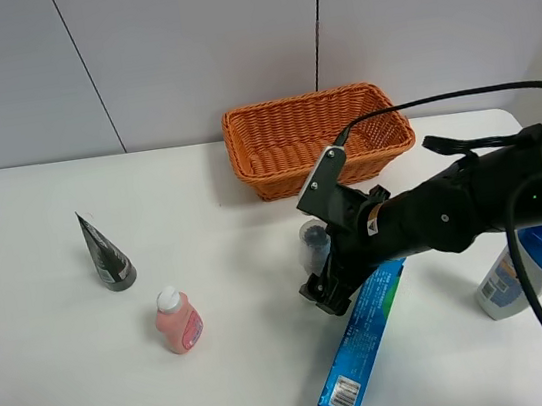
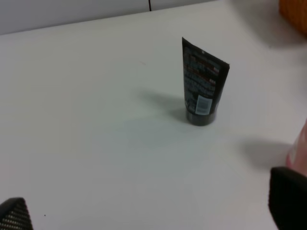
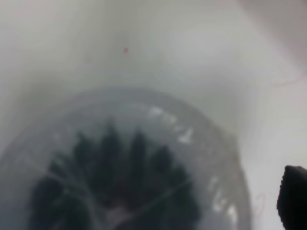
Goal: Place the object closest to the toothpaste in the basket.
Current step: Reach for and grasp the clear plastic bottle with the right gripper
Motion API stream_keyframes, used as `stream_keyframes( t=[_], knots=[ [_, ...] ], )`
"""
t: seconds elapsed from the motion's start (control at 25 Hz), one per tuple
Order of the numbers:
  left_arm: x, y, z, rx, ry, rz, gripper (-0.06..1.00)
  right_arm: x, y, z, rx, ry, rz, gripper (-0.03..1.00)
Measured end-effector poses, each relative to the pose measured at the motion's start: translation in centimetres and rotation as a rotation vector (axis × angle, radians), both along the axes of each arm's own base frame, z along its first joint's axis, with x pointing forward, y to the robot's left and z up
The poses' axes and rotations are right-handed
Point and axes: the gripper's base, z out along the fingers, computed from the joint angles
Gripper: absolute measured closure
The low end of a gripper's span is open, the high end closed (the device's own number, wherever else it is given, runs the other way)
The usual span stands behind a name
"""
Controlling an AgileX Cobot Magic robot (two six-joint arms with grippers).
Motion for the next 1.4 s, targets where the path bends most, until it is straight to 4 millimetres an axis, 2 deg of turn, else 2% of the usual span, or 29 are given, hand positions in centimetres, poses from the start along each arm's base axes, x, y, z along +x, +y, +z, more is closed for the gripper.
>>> stream_keyframes(
  t=[0.52, 0.72, 1.4],
  knots=[
    [0.0, 0.0, 0.0, 0.0, 0.0, 0.0, -0.05, 0.4, 0.3, 0.4, 0.052, -0.046, -0.034, -0.03],
    [0.0, 0.0, 0.0, 0.0, 0.0, 0.0, -0.05, 0.0, 1.0, 0.5, 0.069, -0.054, -0.023, -0.03],
    [0.0, 0.0, 0.0, 0.0, 0.0, 0.0, -0.05, -0.3, 1.4, 0.5, 0.098, -0.042, -0.051, -0.03]
  ],
)
